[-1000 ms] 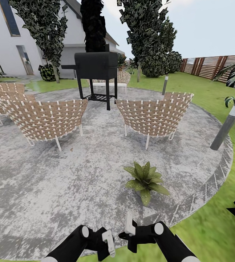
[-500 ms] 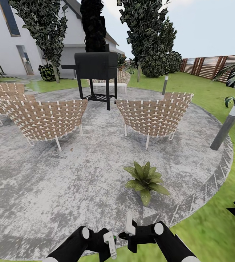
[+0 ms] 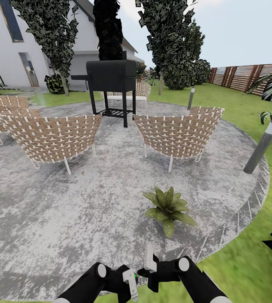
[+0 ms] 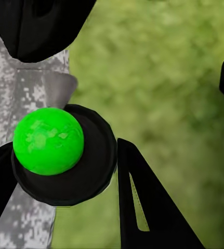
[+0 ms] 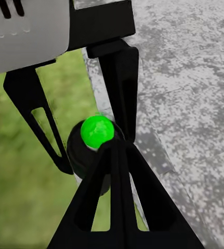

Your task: Pick up the pesticide atomizer in the garden and spray insectifuge to fully cover both potted plants in the garden.

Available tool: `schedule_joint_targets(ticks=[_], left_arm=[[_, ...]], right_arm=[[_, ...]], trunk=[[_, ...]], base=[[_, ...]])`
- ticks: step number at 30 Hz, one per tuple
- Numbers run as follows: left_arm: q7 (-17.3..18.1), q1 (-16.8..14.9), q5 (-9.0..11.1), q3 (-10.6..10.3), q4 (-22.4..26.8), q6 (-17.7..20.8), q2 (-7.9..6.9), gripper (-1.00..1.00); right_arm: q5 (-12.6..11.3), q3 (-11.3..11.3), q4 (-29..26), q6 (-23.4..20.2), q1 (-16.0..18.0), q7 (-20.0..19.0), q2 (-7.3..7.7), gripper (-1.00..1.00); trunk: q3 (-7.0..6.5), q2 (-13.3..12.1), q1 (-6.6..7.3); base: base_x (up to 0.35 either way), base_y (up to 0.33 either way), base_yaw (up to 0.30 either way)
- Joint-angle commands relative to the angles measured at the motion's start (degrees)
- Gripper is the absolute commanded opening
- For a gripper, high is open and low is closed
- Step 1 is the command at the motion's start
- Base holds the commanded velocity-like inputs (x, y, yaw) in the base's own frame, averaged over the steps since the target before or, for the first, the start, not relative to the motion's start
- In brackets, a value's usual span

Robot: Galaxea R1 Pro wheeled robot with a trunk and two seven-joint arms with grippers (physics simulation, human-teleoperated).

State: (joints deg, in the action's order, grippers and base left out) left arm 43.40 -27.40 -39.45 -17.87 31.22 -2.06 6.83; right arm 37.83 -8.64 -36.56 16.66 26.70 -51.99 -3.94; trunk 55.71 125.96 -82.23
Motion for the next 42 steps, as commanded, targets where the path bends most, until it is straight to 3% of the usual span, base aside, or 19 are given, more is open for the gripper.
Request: schedule_joint_targets(ticks=[1,19,26,36,38,41,42], left_arm=[[0.1,0.0,-0.5,0.0,0.0,-0.2,0.1,-1.0],[0.0,0.0,-0.2,0.3,0.0,-0.2,0.3,-1.0],[0.0,-0.1,-0.4,0.4,0.0,-0.1,-0.69,-1.0],[0.1,-0.1,-0.4,0.5,0.0,0.5,-7.56,-1.0],[0.0,-0.1,-0.4,0.6,0.0,0.5,-8.35,-1.0],[0.2,-0.1,-0.4,3.2,0.1,0.2,-9.65,-1.0],[0.2,0.0,-0.4,4.7,0.1,0.0,-10.06,-1.0]], right_arm=[[0.5,0.0,-0.1,0.3,0.0,0.0,-0.02,-1.0],[0.5,0.0,0.0,0.3,0.0,0.0,-0.02,-1.0],[0.5,0.0,0.0,0.3,0.0,0.0,-0.02,-1.0],[0.6,0.0,-0.1,0.3,0.0,0.0,-0.02,-1.0],[0.6,0.0,-0.1,0.3,0.0,0.0,-0.02,-1.0],[0.6,0.2,0.0,0.3,0.0,0.1,0.04,-1.0],[0.6,0.3,-0.1,0.3,0.0,0.2,0.07,1.0]], trunk=[[0.05,0.0,0.01],[0.05,0.0,0.01],[0.05,0.0,0.01],[0.05,0.0,0.01],[0.05,0.0,0.01],[0.05,0.0,0.01],[0.05,0.0,0.01]], base=[[0.0,0.0,0.0],[0.0,0.0,0.0],[0.0,0.0,0.0],[0.0,0.0,0.0],[0.0,0.0,0.0],[0.0,0.0,0.0],[0.0,0.0,0.0]])
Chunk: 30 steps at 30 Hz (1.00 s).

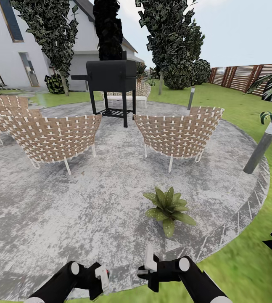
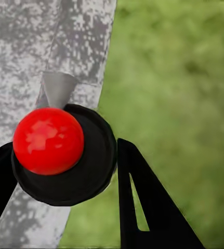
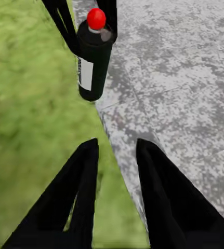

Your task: Pick up the pesticide atomizer in the garden and spray insectifuge to fully cover both potted plants in the garden.

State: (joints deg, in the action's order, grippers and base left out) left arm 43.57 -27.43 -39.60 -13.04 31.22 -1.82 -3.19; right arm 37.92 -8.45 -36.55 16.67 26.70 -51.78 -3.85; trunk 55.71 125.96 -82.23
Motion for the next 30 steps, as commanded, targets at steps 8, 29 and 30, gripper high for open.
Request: schedule_joint_targets(ticks=[8,29,30], left_arm=[[-0.7,0.1,-0.2,10.4,0.1,-0.3,0.16,-1.0],[-44.6,7.1,29.1,21.1,-17.5,-22.1,1.82,-1.0],[-44.8,7.3,30.1,21.3,-17.7,-22.3,1.72,-1.0]], right_arm=[[0.3,2.3,0.4,0.5,0.0,3.8,0.64,1.0],[-10.5,25.8,29.2,21.7,-5.0,60.7,5.95,1.0],[-11.1,25.8,29.2,21.8,-5.0,60.8,5.91,1.0]], trunk=[[0.05,0.0,0.01],[0.05,0.0,0.01],[0.05,0.0,0.01]], base=[[0.0,0.0,0.0],[0.0,0.0,0.0],[0.0,0.0,0.0]])
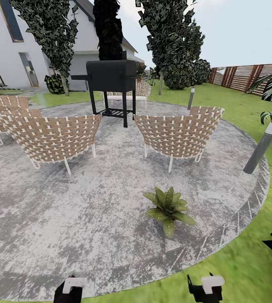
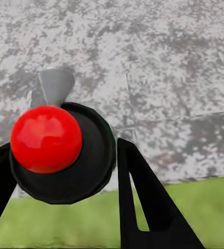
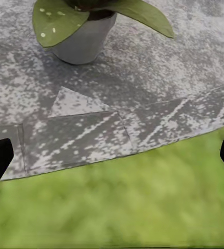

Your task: Pick up the pesticide atomizer in the garden and spray insectifuge to fully cover both potted plants in the garden.

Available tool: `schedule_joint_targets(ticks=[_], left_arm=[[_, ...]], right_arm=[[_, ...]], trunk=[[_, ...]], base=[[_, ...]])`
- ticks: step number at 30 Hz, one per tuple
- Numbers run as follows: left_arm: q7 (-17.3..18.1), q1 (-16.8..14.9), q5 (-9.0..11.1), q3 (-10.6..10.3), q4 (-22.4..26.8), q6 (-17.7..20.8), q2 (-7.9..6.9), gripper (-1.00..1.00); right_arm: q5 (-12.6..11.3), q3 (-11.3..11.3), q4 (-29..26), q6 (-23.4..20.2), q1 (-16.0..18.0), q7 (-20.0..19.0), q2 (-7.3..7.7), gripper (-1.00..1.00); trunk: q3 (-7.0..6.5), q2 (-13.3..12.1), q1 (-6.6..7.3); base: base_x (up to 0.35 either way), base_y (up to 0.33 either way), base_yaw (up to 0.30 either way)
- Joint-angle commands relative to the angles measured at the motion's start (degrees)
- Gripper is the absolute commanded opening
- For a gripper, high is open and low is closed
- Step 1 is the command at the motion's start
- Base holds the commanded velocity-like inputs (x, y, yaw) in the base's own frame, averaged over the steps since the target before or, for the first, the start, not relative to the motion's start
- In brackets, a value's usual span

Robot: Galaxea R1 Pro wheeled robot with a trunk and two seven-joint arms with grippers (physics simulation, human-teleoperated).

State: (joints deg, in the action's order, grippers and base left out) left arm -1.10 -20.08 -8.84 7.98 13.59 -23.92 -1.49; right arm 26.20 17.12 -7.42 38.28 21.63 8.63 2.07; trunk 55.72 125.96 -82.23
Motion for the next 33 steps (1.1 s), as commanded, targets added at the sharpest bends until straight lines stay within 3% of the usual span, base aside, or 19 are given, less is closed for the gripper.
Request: schedule_joint_targets(ticks=[1,5,8,11,15,33], left_arm=[[-0.2,0.0,-0.1,0.3,-0.3,-0.3,-0.02,-1.0],[-0.4,0.1,0.7,0.5,-0.8,-0.4,-0.16,-1.0],[-0.4,0.2,0.8,0.5,-0.9,-0.4,-0.23,-1.0],[-0.4,0.2,0.8,0.5,-0.9,-0.4,-0.51,-1.0],[-0.4,0.2,0.8,0.5,-0.9,-0.4,-0.68,-1.0],[-0.2,0.2,0.4,0.1,-0.9,-0.4,0.1,-1.0]], right_arm=[[0.4,0.2,0.1,0.2,0.0,0.4,-0.02,1.0],[0.3,0.1,0.3,0.1,0.0,0.3,-0.06,1.0],[0.3,0.1,3.9,0.0,0.0,0.2,-0.17,1.0],[0.3,0.1,5.7,-0.3,-1.9,0.2,-0.2,1.0],[0.3,0.1,6.1,-0.4,-3.2,0.2,-0.18,1.0],[0.3,0.1,6.1,-0.4,-3.3,0.2,-0.22,1.0]], trunk=[[0.04,0.0,0.01],[0.04,0.0,0.01],[0.04,0.0,0.01],[0.04,0.0,0.01],[0.04,0.0,0.01],[0.04,0.0,0.01]], base=[[0.0,0.0,0.0],[0.0,0.0,0.0],[0.0,0.0,0.0],[0.0,0.0,0.0],[0.0,0.0,0.0],[0.0,0.0,0.0]])
